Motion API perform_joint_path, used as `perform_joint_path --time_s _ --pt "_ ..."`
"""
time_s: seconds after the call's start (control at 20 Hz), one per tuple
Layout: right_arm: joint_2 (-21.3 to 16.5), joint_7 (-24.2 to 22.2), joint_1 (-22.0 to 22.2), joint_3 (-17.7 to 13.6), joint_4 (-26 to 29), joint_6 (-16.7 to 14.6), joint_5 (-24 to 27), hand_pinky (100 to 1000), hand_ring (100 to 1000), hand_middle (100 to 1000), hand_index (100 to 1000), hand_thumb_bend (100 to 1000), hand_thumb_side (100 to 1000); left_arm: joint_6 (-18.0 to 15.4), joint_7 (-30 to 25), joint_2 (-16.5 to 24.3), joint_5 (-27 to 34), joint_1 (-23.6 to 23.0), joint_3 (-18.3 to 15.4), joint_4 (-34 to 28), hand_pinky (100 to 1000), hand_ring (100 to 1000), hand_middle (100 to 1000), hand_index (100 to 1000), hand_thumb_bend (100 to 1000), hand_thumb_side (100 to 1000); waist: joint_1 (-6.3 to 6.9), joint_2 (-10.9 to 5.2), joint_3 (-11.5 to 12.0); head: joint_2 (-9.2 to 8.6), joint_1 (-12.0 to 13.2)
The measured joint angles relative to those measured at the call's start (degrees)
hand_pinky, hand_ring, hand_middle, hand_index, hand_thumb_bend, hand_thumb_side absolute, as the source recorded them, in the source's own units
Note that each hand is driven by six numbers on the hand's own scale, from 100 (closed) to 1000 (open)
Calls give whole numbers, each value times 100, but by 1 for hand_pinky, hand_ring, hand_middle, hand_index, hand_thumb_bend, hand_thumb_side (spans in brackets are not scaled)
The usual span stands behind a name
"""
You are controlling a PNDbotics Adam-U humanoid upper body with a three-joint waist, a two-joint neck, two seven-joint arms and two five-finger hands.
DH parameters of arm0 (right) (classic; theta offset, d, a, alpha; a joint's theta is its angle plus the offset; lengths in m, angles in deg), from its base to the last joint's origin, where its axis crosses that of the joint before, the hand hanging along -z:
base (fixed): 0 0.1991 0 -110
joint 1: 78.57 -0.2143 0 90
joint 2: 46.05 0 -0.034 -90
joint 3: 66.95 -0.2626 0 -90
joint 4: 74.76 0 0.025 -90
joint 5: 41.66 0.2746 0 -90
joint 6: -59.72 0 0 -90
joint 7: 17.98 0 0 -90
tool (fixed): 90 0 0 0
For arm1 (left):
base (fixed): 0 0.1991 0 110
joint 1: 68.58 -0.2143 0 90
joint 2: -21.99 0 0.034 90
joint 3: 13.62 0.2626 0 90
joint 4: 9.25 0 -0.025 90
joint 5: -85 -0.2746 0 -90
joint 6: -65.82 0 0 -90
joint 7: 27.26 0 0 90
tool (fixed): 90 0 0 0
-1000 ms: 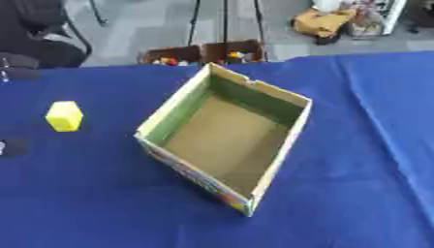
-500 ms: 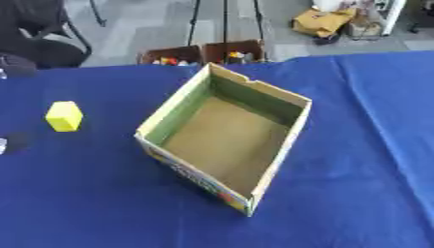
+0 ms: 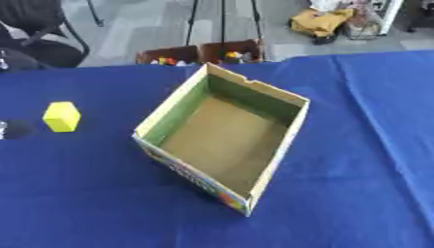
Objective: Pick up objects on the table and place them in the box.
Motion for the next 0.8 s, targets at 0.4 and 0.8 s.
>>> perform_joint_path --time_s 0.4,0.8 --pt "33 -17 1 -1 0 22 40 736 770 721 828 100 727 -318 -372 -325 -102 385 -53 999 818 943 969 1000 540 805 0 0 -115 49 111" --pt "51 -6 2 -4 0 34 82 736 769 717 827 100 724 -660 -722 -500 -297 539 -60 1511 829 955 986 1000 505 789 0 0 -165 420 370"
